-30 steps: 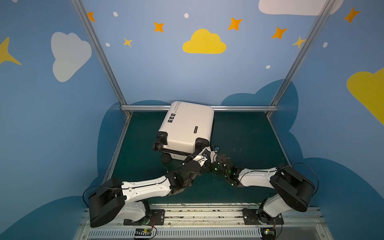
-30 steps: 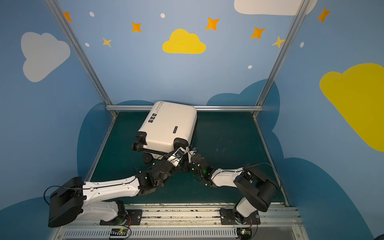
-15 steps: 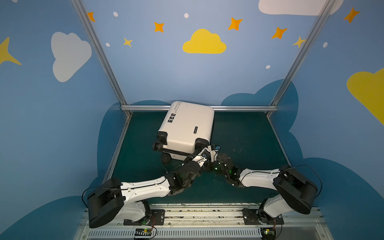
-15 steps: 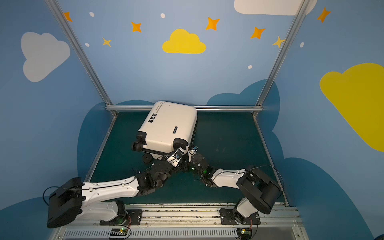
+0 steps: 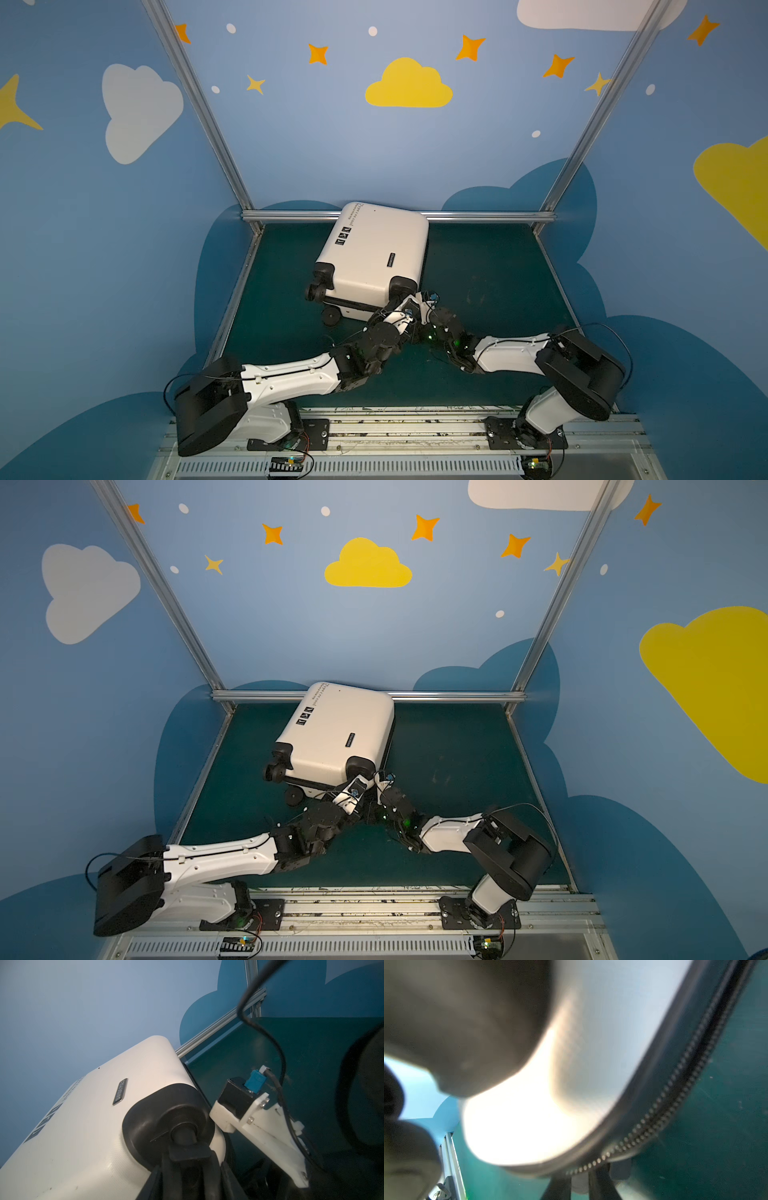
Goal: Pack the luggage
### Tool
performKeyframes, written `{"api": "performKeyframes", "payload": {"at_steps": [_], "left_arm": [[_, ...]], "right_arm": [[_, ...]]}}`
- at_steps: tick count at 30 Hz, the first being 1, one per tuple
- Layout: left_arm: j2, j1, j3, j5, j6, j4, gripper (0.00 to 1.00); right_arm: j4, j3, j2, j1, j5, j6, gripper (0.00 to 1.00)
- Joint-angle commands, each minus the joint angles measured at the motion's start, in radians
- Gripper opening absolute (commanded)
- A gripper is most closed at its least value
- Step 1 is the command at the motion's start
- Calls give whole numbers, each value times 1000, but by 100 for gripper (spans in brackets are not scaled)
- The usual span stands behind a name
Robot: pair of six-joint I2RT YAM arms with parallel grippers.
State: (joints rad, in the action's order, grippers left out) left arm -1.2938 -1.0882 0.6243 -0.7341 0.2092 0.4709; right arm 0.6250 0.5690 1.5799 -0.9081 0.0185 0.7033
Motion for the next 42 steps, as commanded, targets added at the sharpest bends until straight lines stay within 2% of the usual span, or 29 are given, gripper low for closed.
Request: {"api": "performKeyframes", "payload": {"at_steps": [1,11,18,23,26,36,42], "left_arm": [[34,-21,-3,94,-8,54,3],[38,-18,-8,91,-4,59,3],[44,-19,-12,91,-7,57,3],[49,-19,-17,93,-11,55,3],[52,-19,-20,93,-13,55,3],[52,-19,-29,93,-15,67,3],[45,-19,-17,110,-31,56,3]], "right_arm": [[40,51,8,-8,-10,-8,16],[19,42,-52,-32,3,-39,18],[7,63,-28,-35,16,-35,17],[16,62,-21,-34,37,-19,11],[13,60,-35,-35,37,-21,0],[3,1,-86,-34,48,-7,0],[-56,-84,-175,-33,52,-19,0]]}}
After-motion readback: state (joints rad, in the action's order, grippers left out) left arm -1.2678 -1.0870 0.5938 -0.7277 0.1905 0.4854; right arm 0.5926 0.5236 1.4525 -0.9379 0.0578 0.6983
